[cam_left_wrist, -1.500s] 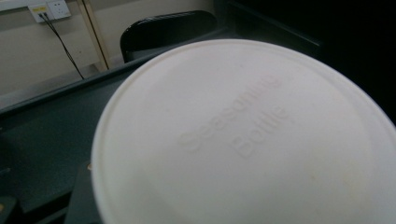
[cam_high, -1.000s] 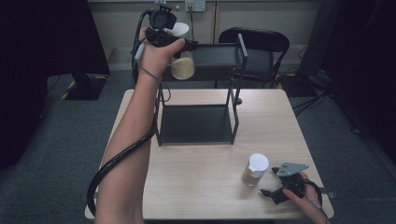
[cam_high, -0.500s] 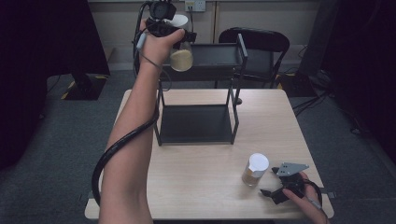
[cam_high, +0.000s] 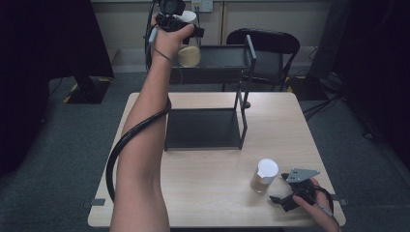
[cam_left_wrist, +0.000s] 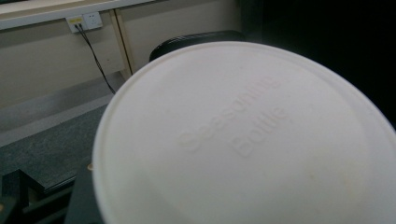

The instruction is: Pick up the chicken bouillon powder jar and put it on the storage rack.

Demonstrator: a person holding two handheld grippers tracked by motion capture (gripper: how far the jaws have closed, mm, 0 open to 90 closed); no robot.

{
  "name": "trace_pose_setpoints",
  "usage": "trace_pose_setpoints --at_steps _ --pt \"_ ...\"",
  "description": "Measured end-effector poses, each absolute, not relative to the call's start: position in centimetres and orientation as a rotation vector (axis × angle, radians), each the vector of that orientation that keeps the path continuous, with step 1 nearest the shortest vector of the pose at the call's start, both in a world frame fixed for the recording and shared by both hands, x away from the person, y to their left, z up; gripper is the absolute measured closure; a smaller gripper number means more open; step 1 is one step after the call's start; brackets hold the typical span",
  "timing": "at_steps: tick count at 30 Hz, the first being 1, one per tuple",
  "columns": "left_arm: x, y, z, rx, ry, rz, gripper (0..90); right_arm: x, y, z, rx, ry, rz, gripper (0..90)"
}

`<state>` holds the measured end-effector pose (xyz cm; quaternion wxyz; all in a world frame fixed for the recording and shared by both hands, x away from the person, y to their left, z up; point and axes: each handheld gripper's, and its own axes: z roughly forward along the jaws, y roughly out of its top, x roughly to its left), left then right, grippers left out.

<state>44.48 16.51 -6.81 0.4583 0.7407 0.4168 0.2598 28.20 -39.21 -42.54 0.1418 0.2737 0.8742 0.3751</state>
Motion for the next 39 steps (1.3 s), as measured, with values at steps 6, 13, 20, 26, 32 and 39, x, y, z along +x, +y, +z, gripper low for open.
trace_pose_setpoints --at_steps 6,13,20,26,32,39 --pt "45.2 16.3 -7.4 1.819 1.037 0.648 35.8 28.2 -39.2 -42.5 0.790 2.523 1.083 0.0" --pt "45.5 16.1 -7.9 1.806 1.052 0.659 35.8 28.2 -39.2 -42.5 0.790 2.523 1.082 0.0" --pt "45.3 15.3 -8.6 1.798 1.026 0.704 35.6 28.2 -39.2 -42.5 0.790 2.524 1.083 0.0" --pt "45.2 15.4 -9.1 1.782 1.026 0.712 35.4 28.2 -39.2 -42.5 0.790 2.523 1.082 0.0" --pt "45.2 15.4 -9.1 1.774 1.046 0.698 34.3 28.2 -39.2 -42.5 0.790 2.524 1.083 0.0" --pt "45.1 15.1 -9.4 1.763 1.066 0.687 11.1 28.2 -39.2 -42.5 0.789 2.524 1.082 0.0"
